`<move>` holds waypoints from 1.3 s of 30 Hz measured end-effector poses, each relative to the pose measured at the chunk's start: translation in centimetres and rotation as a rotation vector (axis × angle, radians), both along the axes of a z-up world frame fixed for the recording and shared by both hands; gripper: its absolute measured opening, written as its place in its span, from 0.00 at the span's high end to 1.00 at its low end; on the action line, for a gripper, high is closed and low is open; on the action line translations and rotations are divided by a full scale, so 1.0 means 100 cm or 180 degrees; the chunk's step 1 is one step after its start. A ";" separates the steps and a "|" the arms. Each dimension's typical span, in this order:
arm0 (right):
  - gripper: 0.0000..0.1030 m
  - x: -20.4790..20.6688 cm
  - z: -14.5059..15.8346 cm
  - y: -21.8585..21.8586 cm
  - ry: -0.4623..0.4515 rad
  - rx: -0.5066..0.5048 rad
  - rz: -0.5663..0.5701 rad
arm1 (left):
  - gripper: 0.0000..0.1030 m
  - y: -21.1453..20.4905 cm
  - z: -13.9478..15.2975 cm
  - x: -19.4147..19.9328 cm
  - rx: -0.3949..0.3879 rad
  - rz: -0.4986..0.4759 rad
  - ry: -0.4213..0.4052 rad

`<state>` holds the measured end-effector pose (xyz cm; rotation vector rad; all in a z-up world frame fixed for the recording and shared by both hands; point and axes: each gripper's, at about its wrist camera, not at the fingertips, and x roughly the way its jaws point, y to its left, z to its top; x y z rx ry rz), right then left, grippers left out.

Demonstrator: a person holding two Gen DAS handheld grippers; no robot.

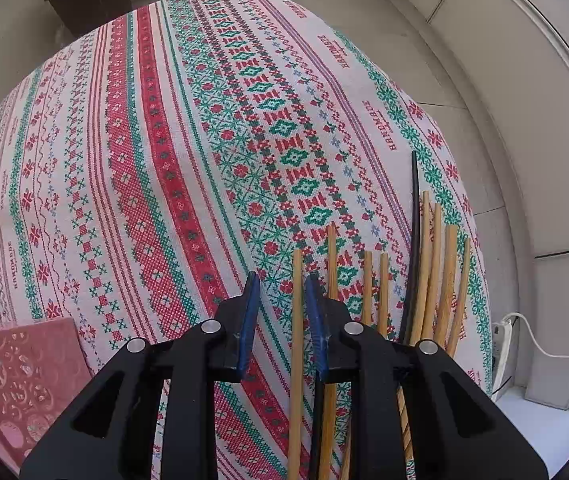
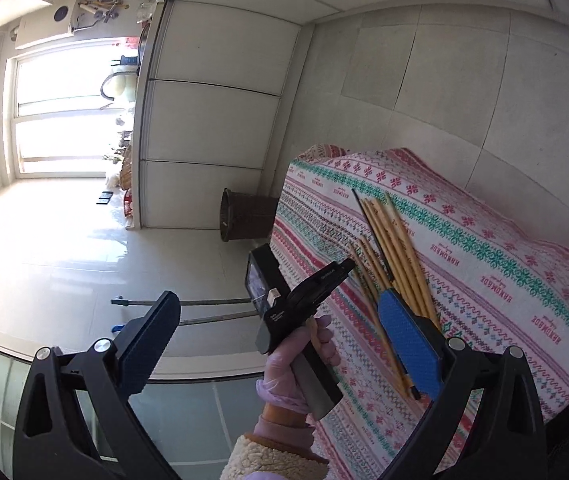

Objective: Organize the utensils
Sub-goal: 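Close the left tool on a wooden chopstick in the pile while the right tool grasps another, then lift both held chopsticks and carry them over the pink basket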

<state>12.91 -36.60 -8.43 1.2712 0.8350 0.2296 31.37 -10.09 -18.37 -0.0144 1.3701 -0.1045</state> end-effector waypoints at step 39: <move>0.94 0.154 -0.120 0.089 0.1067 -0.2574 0.0618 | 0.95 0.131 0.208 -0.228 -0.1184 -0.0473 -0.2134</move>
